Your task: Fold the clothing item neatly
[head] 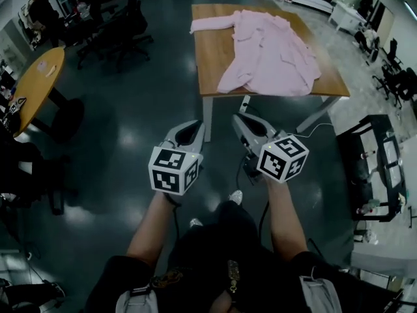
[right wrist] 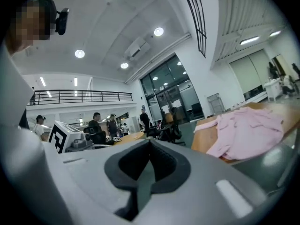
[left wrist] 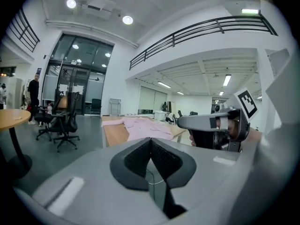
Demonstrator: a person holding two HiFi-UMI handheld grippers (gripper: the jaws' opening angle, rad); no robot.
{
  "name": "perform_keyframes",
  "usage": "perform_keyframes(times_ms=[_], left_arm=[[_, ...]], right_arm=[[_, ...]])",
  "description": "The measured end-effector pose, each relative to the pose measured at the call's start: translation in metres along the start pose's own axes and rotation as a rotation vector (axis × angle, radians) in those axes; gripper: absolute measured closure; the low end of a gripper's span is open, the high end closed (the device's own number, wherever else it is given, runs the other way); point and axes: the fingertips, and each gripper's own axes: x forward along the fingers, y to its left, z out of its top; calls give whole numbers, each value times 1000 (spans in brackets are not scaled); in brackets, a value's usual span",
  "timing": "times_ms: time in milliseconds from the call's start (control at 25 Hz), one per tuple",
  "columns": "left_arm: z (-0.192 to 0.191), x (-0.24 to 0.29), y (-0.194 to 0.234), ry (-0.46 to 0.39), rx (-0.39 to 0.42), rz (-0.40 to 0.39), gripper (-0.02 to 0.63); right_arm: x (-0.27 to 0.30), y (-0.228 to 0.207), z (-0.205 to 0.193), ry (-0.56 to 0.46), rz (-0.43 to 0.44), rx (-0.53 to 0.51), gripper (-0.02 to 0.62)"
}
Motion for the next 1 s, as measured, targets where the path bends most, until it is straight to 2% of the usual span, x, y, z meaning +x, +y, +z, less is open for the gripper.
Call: perform_keyframes(times_ms=[280, 560, 1000], left_arm=[[-3, 113, -51, 61, 24, -117, 600], [3, 209, -90, 97, 41, -168, 600], [5, 296, -126, 180, 84, -219, 600]], right_arm=[[-40, -117, 5, -6, -136, 35, 592], [-75, -223, 20, 0, -236, 39, 592], [-109, -319, 28, -20, -337, 105, 592]])
